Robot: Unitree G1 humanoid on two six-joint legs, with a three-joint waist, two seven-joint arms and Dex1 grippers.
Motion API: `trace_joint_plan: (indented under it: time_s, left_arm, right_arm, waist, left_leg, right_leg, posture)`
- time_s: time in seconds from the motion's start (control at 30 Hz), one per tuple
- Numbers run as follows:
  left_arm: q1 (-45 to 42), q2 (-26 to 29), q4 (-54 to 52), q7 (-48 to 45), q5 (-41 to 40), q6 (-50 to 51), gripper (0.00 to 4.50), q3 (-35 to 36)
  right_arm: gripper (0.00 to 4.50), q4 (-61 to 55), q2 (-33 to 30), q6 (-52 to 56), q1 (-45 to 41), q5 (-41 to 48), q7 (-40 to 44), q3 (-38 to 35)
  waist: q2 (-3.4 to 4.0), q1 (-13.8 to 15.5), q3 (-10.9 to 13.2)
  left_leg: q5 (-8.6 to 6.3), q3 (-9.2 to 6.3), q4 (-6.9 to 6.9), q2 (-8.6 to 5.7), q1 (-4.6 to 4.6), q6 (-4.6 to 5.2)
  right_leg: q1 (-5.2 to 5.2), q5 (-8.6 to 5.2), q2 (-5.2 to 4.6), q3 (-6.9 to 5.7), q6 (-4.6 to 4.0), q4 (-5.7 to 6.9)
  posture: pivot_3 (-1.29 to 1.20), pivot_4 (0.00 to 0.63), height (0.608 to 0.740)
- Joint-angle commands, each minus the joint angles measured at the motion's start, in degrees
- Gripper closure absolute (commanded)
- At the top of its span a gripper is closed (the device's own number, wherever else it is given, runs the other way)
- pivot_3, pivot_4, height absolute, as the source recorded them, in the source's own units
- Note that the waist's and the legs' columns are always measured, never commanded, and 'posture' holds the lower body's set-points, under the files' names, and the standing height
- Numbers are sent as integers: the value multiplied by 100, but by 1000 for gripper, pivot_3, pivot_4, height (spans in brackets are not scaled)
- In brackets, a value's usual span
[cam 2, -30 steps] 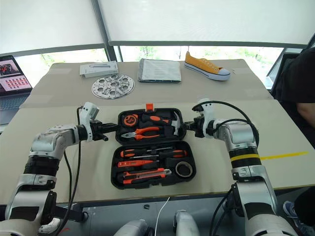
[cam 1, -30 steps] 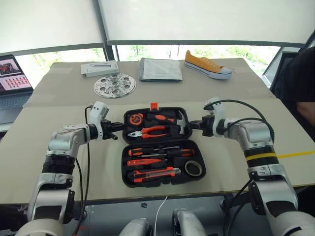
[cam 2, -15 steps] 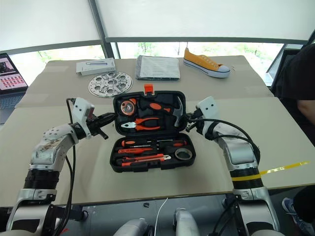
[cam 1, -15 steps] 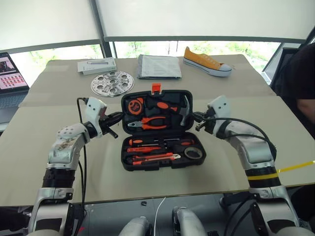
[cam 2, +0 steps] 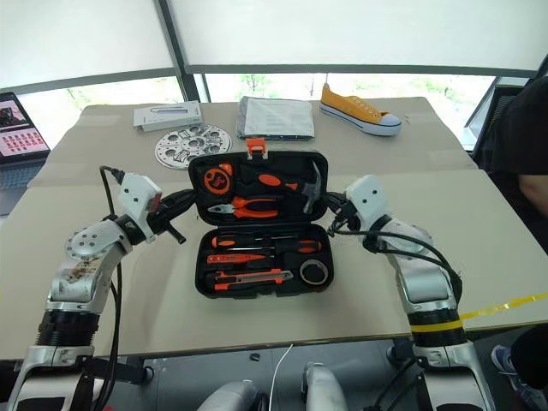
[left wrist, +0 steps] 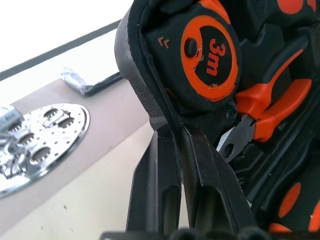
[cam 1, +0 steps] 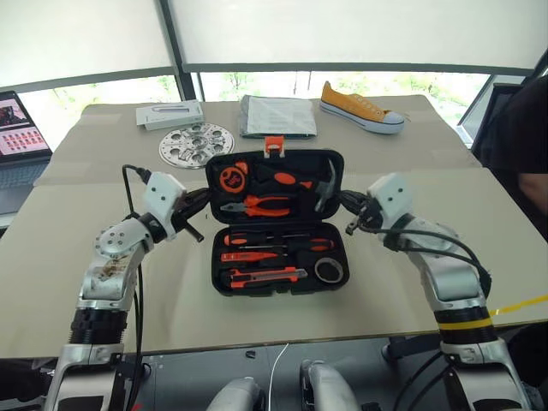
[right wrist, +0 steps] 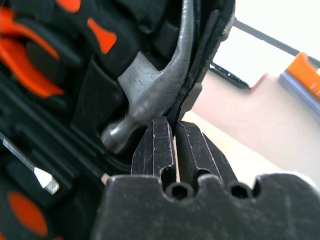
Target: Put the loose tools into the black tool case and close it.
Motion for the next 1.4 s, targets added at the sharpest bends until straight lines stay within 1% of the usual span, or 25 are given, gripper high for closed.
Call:
trace_joint_plan:
  time_s: [0.03,0.13,0.23,0.33,0.4,0.43,0.47,0.57,0.6,0.67,0.73,0.8,0.83,0.87,0.93,0.97,1.0,1.03,1.07,1.17,1.27,1.4]
  left_arm:
    - [357,102,-378,148,289,-576,4500,43]
    - [763,182,-536,135,448,-891,4500,20]
    - [1098,217,-767,171,364,-768,4500,121]
    - [1362,229,-1016,227,222,-516,4500,249]
    - [1637,298,-1325,189,-15,-221,3796,433]
    - [1765,375,-1503,128,-179,-19,3609,551]
    - [1848,432,-1631,92,-293,135,3268,629]
    - [2297,1033,-2043,-518,-1006,919,2074,1114]
    - [2401,1245,-2038,-767,-1195,1084,1782,1239]
    - [2417,1617,-1794,-1156,-1336,1244,1082,1317]
    - [2185,1864,-1386,-1431,-1312,1238,1082,1235]
    - [1629,1946,-742,-1539,-1021,937,1082,964]
    - [1206,1915,-326,-1542,-840,784,1048,773]
    - [803,1854,75,-1547,-683,639,1334,601]
    - [-54,1644,959,-1665,-306,232,1839,133]
    - [-454,1487,1383,-1683,-59,-40,2120,-133]
    - [-851,1294,1810,-1696,173,-307,2578,-385]
    - [-1174,1112,2169,-1694,367,-537,2820,-591]
    - [-1451,950,2509,-1732,519,-755,3259,-756]
    - [-2055,561,3389,-1801,859,-1332,4394,-1099]
    - [-2503,235,4059,-1846,1123,-1792,4394,-1370]
    - [-2761,52,4498,-2032,1350,-2311,4394,-1587]
  right_arm:
    - [4340,-456,-234,-978,348,-262,7,-114]
    - [4340,-498,-353,-1491,803,-461,5,-75]
    - [4340,-696,-448,-1722,1231,-430,75,-126]
    - [4340,-1036,-601,-1791,1650,-255,246,-203]
    - [3686,-1506,-831,-1567,2090,125,531,-406]
    - [3483,-1753,-1002,-1386,2289,369,721,-566]
    - [3201,-1919,-1124,-1257,2418,536,844,-677]
    - [2040,-2656,-1942,-492,3134,1487,1690,-1446]
    - [1782,-2821,-2175,-339,3435,1675,1976,-1624]
    - [1737,-3047,-2440,-200,4019,1923,2426,-1824]
    - [1737,-3234,-2586,-36,4417,2064,2673,-1878]
    - [1737,-3362,-2590,3,4539,1982,2695,-1720]
    - [2269,-3399,-2536,16,4510,1918,2647,-1581]
    - [2483,-3431,-2498,72,4465,1868,2605,-1444]
    - [3233,-3422,-2414,33,4230,1563,2491,-1029]
    - [3475,-3398,-2378,65,4082,1431,2445,-805]
    - [3951,-3346,-2326,73,3908,1258,2396,-570]
    - [4161,-3285,-2291,102,3756,1138,2377,-372]
    - [4479,-3225,-2260,109,3621,1029,2371,-200]
    - [4500,-3020,-2129,141,3210,803,2329,193]
    - [4500,-2744,-1961,127,2744,524,2259,522]
    - [4500,-2383,-1703,257,2190,206,1986,728]
  waist:
    - [0,-6,0]
    - [1,6,0]
    - [1,42,-1]
    - [2,67,0]
    - [2,77,-1]
    - [1,78,0]
    - [2,77,0]
    - [0,72,7]
    - [0,78,7]
    - [0,102,7]
    - [0,146,6]
    - [0,177,7]
    - [-2,189,8]
    - [-8,213,8]
    - [-18,227,6]
    - [-19,239,5]
    - [-19,244,4]
    - [-21,261,4]
    - [-21,271,4]
    - [-25,246,5]
    - [-30,183,7]
    - [-33,125,9]
  left_leg:
    - [0,0,-1,-1,2,0]
    - [0,3,0,-1,15,-1]
    - [-1,2,-3,1,45,-3]
    - [-7,4,-9,4,90,-12]
    - [-24,4,-17,10,110,-44]
    - [-25,4,-19,13,115,-42]
    - [-24,4,-20,16,115,-37]
    - [-20,4,-19,17,102,-26]
    - [-21,4,-21,17,102,-27]
    - [-24,2,-24,25,111,-28]
    - [-30,-2,-27,39,120,-32]
    - [-32,-2,-28,37,118,-27]
    - [-33,-1,-27,32,117,-28]
    - [-34,-1,-27,29,115,-30]
    - [-35,-1,-21,26,112,-34]
    - [-34,-1,-19,23,113,-35]
    - [-34,-1,-19,19,113,-36]
    - [-34,-1,-18,15,114,-37]
    - [-33,0,-16,11,114,-37]
    - [-29,0,-15,9,100,-28]
    - [-10,-2,-17,7,87,8]
    - [-10,-6,-13,8,82,9]
  right_leg:
    - [0,0,0,-8,0,-1]
    - [9,0,0,-9,0,-7]
    - [42,-1,3,-2,0,-10]
    - [84,-4,9,42,3,-14]
    - [109,-8,17,49,7,-22]
    - [112,-9,21,52,9,-22]
    - [110,-10,26,54,8,-21]
    - [100,-10,31,57,8,-25]
    - [100,-10,30,57,8,-26]
    - [114,-12,33,53,8,-38]
    - [135,-16,42,47,15,-60]
    - [136,-23,41,45,27,-62]
    - [137,-22,36,44,27,-61]
    - [136,-20,34,43,28,-63]
    - [137,-8,30,41,17,-65]
    - [137,-7,29,40,17,-64]
    - [134,-5,29,40,15,-64]
    - [134,-4,24,38,14,-60]
    - [132,-3,17,37,13,-59]
    - [122,-3,10,26,13,-73]
    - [111,-2,14,-7,14,-89]
    - [112,-1,4,-11,12,-89]
  posture:
    - [0,150,740]
    - [0,150,740]
    - [0,150,740]
    - [0,150,740]
    - [0,150,740]
    - [0,150,740]
    - [0,150,740]
    - [0,150,740]
    - [0,150,740]
    - [0,150,740]
    - [0,150,740]
    - [0,150,740]
    - [0,150,740]
    - [0,150,740]
    - [0,150,740]
    - [0,150,740]
    - [0,150,740]
    - [0,150,740]
    - [0,150,740]
    - [0,150,740]
    - [0,150,740]
    - [0,150,740]
